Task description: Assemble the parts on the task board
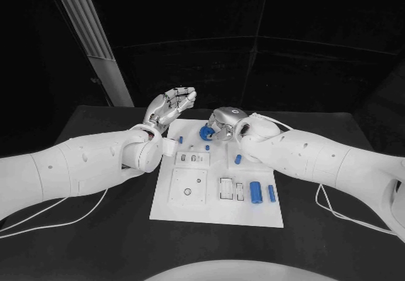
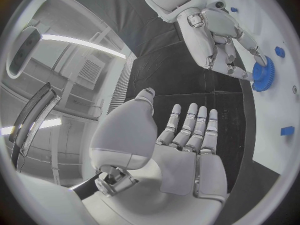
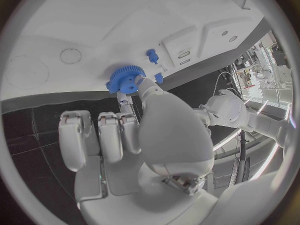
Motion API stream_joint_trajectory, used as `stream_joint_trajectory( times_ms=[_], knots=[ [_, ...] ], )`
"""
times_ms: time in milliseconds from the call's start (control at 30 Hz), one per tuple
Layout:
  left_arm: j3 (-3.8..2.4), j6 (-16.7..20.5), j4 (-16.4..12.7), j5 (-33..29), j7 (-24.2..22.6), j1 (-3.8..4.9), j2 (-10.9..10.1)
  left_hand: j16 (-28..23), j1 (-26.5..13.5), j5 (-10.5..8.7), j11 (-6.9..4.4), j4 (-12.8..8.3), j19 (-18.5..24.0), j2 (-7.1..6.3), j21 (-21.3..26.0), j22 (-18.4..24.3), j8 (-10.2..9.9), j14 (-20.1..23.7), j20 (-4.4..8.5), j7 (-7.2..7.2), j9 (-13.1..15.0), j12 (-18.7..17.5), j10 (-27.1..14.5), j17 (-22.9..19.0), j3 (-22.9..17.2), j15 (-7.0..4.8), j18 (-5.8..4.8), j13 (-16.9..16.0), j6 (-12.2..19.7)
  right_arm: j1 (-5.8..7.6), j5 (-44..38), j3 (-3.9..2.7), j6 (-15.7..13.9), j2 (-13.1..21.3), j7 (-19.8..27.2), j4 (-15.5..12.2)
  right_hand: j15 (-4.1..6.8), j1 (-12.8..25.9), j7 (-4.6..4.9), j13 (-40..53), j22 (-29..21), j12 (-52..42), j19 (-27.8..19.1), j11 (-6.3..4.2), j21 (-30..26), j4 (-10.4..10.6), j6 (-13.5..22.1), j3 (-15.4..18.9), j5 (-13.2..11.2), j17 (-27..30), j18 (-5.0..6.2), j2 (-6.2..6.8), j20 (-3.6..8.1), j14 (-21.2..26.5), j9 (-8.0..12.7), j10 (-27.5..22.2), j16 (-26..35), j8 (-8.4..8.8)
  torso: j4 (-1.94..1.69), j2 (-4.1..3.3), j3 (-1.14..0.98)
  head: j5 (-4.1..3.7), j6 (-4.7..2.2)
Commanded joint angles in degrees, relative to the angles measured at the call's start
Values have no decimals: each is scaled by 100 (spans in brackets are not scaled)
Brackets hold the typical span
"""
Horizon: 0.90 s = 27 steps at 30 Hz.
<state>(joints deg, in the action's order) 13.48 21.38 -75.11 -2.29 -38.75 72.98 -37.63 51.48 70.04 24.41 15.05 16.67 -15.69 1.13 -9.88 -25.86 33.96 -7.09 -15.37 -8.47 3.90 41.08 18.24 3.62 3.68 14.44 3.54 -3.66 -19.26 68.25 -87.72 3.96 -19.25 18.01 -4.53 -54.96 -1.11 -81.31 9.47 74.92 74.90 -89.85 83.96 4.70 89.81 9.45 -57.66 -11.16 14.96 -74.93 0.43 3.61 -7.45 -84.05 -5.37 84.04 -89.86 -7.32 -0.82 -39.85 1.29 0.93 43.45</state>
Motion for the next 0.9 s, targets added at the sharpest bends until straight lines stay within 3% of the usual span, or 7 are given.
stream_joint_trajectory(
  times_ms=[33,667,900],
  knots=[
    [-5,6,1,30,-1617,9,10,18,-3,24,9,12,39,65,-15,7,32,-13,11,-850,-9,29,-31,6,19,21,112,-8,4,0,-94,-5,93,-36,9,32,27,-5,-121,1508,1510,-15,604,-4,19,-35,-178,-3,25,-1507,-43,-79,30,-595,-5,596,-14,-7,-12,-1,-2,-9,7],
    [-5,-15,5,30,-1596,10,22,19,-3,25,9,12,40,72,-17,4,32,-14,11,-850,-10,31,-35,6,22,20,113,-8,8,-36,-148,-5,51,-234,7,256,21,-2,-95,1508,1510,-15,604,18,19,-67,-138,-26,-6,-1507,-43,-96,27,-595,22,596,-14,60,-7,0,1,1,25],
    [-5,-19,7,30,-1588,11,21,19,-2,27,9,12,43,76,-16,7,32,-14,10,-850,-10,32,-37,6,24,20,114,-8,10,-37,-150,-5,150,-255,-39,275,4,66,-69,1508,1510,-15,604,45,19,-95,27,-8,-72,-1507,-43,-55,14,-595,83,596,-14,210,2,1,0,8,38]
  ],
)
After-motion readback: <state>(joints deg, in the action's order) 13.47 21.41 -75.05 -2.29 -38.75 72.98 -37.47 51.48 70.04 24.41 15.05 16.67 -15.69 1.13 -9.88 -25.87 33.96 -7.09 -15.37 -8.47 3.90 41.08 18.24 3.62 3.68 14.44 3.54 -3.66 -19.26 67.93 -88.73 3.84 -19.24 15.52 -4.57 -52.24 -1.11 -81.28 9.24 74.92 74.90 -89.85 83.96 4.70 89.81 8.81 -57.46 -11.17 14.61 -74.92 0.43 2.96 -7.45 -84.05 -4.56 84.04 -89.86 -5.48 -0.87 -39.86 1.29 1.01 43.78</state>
